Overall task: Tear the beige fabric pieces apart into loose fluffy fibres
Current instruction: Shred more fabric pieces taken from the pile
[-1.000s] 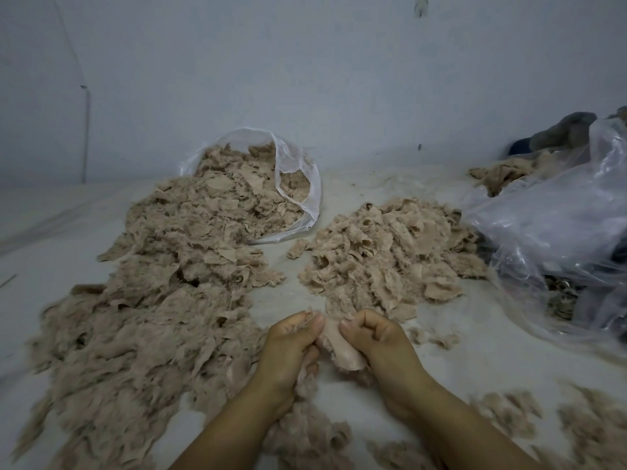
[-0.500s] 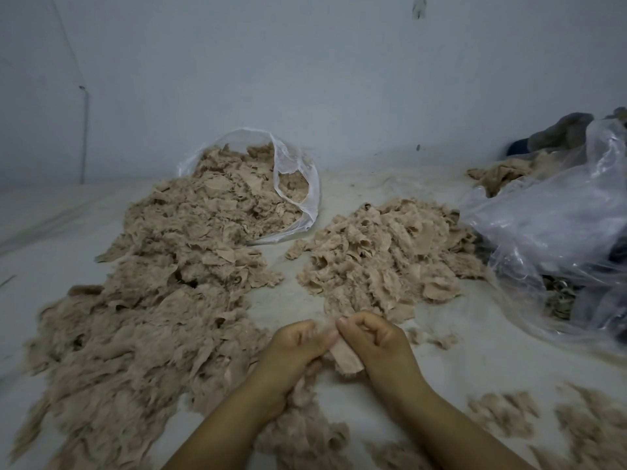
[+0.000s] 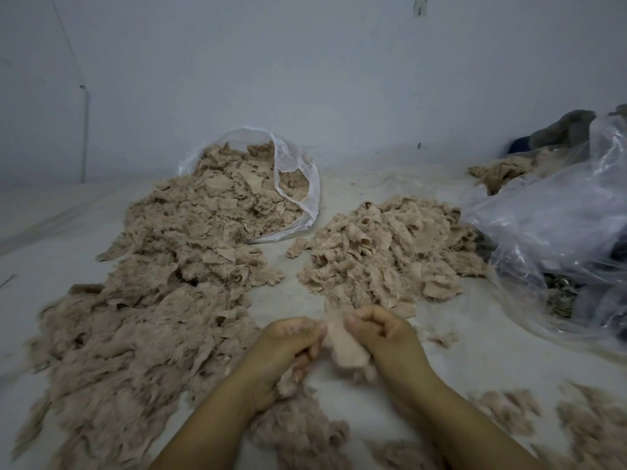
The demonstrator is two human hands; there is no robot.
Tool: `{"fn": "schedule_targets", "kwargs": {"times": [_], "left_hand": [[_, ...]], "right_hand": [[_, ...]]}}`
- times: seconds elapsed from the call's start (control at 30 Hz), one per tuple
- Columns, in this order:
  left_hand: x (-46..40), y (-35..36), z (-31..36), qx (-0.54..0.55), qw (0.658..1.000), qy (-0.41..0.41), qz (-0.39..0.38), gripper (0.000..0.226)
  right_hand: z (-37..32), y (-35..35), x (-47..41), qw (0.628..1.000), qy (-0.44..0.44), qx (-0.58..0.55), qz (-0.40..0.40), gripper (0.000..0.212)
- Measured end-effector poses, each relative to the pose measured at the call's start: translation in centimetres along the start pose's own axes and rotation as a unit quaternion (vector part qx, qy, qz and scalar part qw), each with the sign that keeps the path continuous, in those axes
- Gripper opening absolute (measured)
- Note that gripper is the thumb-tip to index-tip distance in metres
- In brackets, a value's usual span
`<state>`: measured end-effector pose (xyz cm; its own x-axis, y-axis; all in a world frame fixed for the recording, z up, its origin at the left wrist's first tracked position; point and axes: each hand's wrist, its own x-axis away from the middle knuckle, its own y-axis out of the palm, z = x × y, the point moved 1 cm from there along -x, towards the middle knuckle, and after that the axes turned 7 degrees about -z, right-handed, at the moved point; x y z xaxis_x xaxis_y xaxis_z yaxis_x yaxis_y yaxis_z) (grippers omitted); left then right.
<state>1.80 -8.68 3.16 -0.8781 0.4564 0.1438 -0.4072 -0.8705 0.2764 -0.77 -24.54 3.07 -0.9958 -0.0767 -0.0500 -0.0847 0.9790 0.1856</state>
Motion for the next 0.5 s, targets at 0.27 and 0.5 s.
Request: {"fn": "schedule_targets", "kwargs": {"times": [0.27, 0.5], "left_hand": [[2.6, -3.4, 2.8, -0.471, 0.866, -0.050, -0.158, 0.037], [1.8, -2.3, 0.5, -0.533, 0.836, -0.021, -0.133, 0.018]], "right_hand": [[0.6, -0.2, 0.4, 0.988, 0.041, 0.117, -0.096, 0.005], [0.8, 0.1, 0.8, 0.939, 0.000, 0.316, -0.134, 0.008]]}}
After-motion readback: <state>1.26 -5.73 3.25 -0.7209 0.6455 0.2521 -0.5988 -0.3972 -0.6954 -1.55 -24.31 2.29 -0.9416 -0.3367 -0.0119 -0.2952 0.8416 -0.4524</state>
